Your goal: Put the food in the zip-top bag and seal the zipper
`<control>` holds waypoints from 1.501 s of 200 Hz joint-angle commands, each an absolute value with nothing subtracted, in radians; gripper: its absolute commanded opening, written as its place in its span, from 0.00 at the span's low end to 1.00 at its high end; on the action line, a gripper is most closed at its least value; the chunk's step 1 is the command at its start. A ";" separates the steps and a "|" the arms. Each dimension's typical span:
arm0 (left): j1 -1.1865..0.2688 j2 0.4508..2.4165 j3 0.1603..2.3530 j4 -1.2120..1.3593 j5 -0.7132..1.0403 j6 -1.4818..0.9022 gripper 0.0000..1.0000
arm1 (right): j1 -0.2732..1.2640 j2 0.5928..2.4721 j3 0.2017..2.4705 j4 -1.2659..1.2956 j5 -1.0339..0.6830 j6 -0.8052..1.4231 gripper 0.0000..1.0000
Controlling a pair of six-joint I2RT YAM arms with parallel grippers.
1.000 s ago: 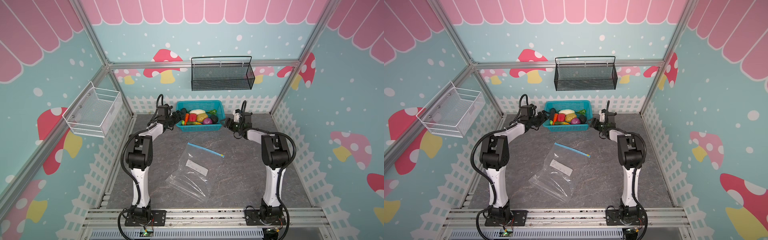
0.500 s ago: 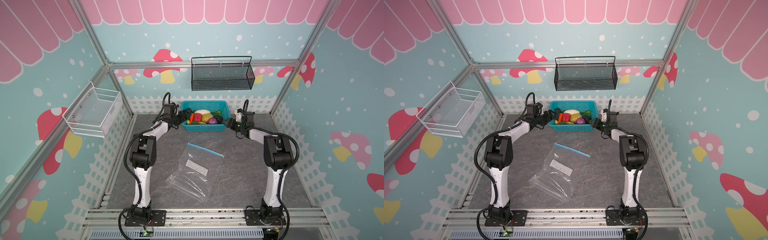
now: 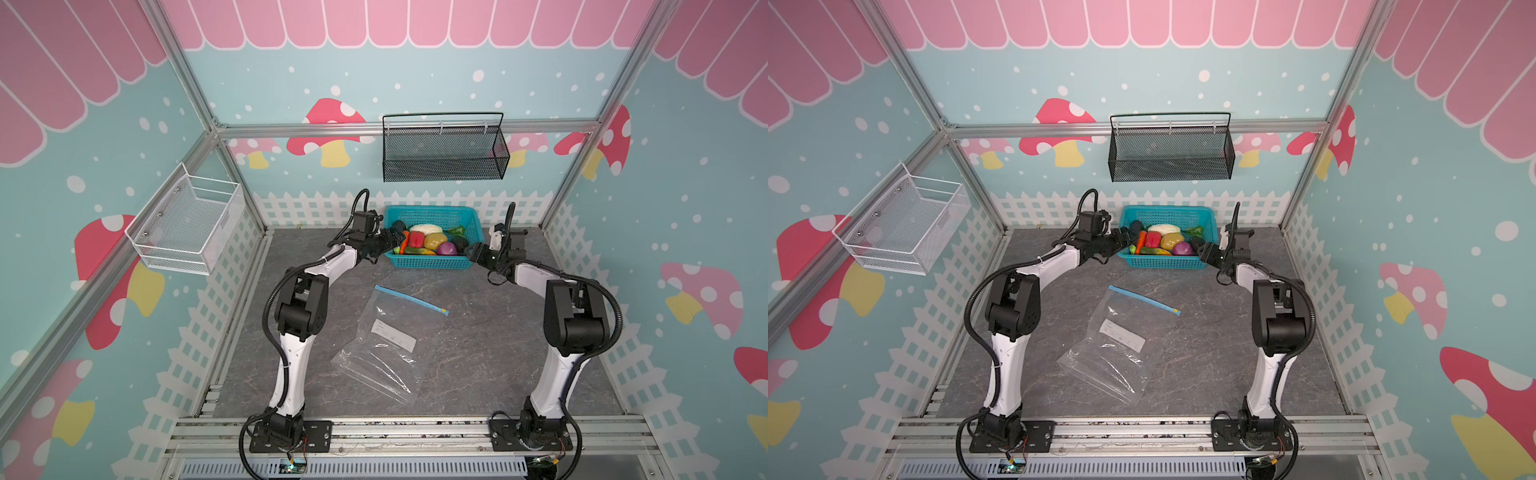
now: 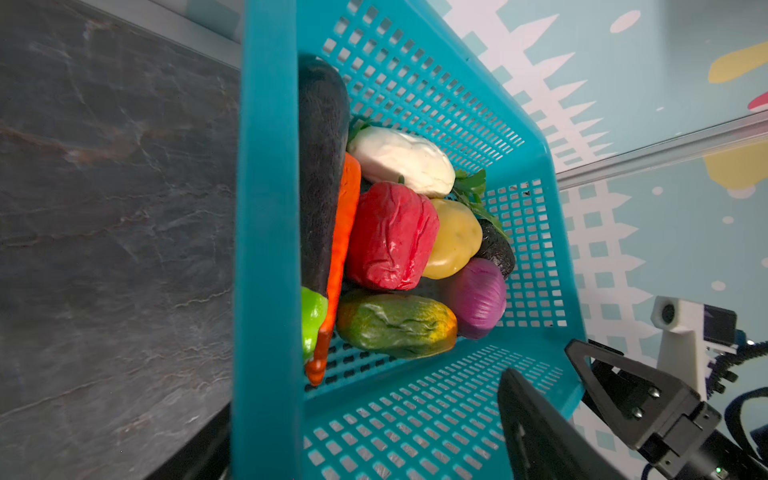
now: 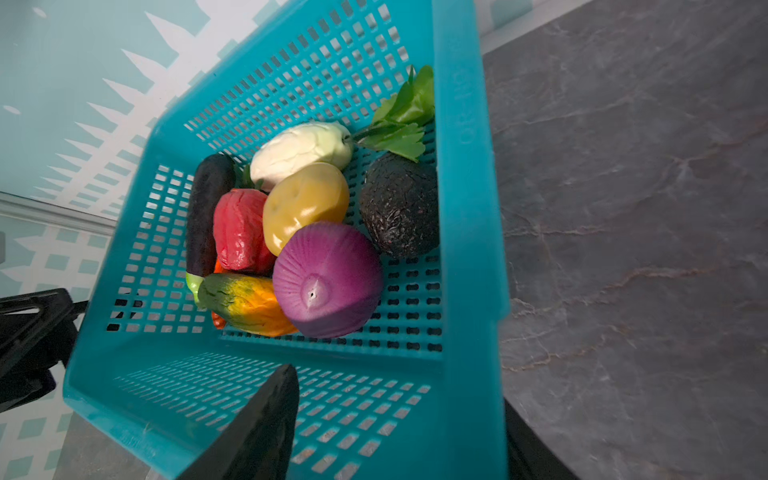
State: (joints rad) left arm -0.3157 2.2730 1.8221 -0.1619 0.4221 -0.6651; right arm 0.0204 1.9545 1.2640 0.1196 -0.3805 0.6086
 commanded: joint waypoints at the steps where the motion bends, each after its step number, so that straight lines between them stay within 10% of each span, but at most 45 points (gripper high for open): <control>1: -0.329 2.278 1.837 -0.175 0.449 -0.647 0.83 | 0.041 1.908 1.252 0.135 -0.430 0.593 0.65; 162: -0.300 1.784 1.419 -0.406 0.080 -0.563 0.91 | 0.058 1.487 0.770 0.118 -0.443 0.543 0.82; 300: -0.599 1.312 0.944 -0.553 0.345 -0.698 0.91 | 0.307 1.654 0.812 0.112 -0.517 0.353 0.76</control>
